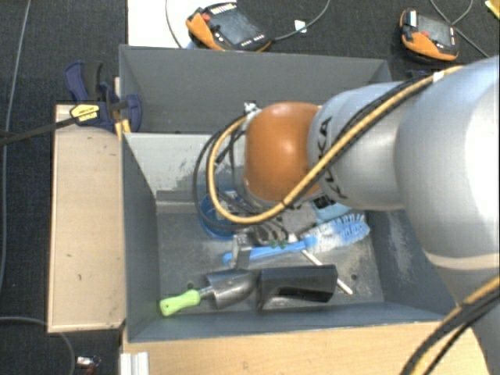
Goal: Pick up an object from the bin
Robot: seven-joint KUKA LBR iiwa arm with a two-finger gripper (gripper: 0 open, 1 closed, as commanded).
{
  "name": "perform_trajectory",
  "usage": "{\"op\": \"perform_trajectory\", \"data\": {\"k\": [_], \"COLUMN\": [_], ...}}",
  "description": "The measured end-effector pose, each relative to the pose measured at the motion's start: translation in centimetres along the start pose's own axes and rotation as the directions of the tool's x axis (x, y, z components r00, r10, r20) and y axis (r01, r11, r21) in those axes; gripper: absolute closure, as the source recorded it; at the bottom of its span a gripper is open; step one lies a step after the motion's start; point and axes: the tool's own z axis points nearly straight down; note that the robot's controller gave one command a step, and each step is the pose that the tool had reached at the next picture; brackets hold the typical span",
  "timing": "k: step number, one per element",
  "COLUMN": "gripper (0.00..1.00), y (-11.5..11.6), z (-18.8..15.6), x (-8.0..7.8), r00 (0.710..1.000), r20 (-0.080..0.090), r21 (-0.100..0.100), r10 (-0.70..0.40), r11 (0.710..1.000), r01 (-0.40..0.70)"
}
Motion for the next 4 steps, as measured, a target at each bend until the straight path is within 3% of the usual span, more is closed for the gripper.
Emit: {"op": "perform_trajectory", "data": {"k": [1, 2, 3, 4], "gripper": [0.0, 0.0, 0.0, 0.0], "y": [-3.3, 1.8, 0.8, 0.9], "z": [-1.1, 0.5, -1.2, -9.1], "x": [-1.1, -1.5, -3.4, -2.4], "r00": [0.995, 0.999, 1.0, 0.999], "r20": [0.011, 0.006, 0.017, 0.017], "r21": [-0.006, -0.004, -0.006, -0.007], "r10": [0.097, -0.046, 0.026, -0.034], "r11": [0.995, 0.999, 1.0, 0.999], "r01": [-0.097, 0.046, -0.026, 0.034]}}
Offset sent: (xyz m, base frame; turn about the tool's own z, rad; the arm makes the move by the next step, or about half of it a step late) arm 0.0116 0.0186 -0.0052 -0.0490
